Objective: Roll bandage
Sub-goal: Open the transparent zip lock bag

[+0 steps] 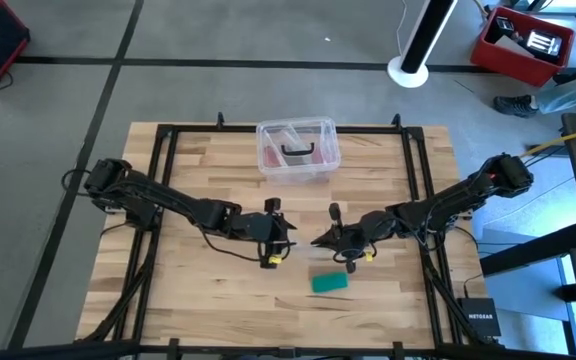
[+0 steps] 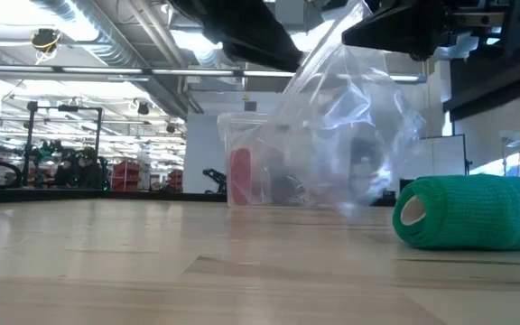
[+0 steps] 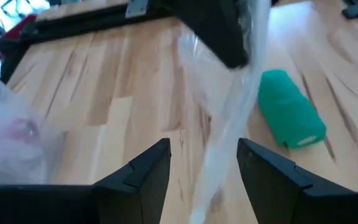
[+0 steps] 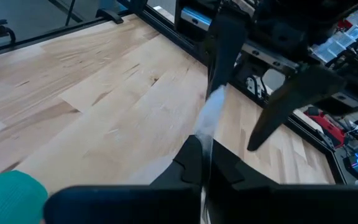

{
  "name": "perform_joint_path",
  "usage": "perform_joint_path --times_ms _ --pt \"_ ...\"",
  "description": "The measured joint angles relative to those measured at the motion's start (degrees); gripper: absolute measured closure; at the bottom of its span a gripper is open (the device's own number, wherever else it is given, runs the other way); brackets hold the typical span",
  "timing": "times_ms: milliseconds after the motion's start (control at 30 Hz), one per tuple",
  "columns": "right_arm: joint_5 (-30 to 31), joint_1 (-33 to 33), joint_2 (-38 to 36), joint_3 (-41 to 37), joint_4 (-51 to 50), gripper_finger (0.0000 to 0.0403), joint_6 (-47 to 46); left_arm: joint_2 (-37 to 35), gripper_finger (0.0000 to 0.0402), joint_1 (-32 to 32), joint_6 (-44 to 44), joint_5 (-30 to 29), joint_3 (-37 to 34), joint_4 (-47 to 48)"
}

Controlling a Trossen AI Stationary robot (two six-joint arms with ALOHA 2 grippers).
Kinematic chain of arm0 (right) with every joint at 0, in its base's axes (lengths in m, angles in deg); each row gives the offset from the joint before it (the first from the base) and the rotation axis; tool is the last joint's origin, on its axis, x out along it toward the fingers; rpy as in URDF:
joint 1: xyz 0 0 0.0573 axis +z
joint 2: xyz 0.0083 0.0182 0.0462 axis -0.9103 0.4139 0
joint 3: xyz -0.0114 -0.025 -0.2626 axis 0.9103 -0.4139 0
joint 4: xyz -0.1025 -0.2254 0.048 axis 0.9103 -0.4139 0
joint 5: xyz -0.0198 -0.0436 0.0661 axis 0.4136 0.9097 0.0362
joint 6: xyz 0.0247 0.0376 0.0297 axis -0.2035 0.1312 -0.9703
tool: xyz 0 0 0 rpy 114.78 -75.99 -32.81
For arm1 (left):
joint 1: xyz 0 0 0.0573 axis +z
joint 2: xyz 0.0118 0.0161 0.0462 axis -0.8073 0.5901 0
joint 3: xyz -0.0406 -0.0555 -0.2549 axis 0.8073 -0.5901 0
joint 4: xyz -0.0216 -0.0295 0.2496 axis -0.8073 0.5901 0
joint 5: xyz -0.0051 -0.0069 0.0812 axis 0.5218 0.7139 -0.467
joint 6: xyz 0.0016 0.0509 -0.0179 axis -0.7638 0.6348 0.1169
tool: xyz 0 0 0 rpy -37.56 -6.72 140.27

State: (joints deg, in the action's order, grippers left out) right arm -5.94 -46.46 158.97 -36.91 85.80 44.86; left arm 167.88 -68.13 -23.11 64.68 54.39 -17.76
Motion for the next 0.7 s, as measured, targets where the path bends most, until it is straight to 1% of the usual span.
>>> perform_joint_path --times_ms 133,533,700 --pt "-0.01 0.00 0.00 -0.02 0.01 0.0401 0.00 0.02 0.0224 0.04 -0.91 -1.09 -0.02 2.58" --pt "-0.01 0.00 0.00 -0.02 0.03 0.0401 -0.05 1.74 0.0224 0.04 -1.08 -0.94 -0.02 0.20" --pt "-0.01 0.00 0.00 -0.02 0.03 0.0401 -0.07 1.06 0.0224 -0.12 -1.07 -0.93 -0.02 1.84"
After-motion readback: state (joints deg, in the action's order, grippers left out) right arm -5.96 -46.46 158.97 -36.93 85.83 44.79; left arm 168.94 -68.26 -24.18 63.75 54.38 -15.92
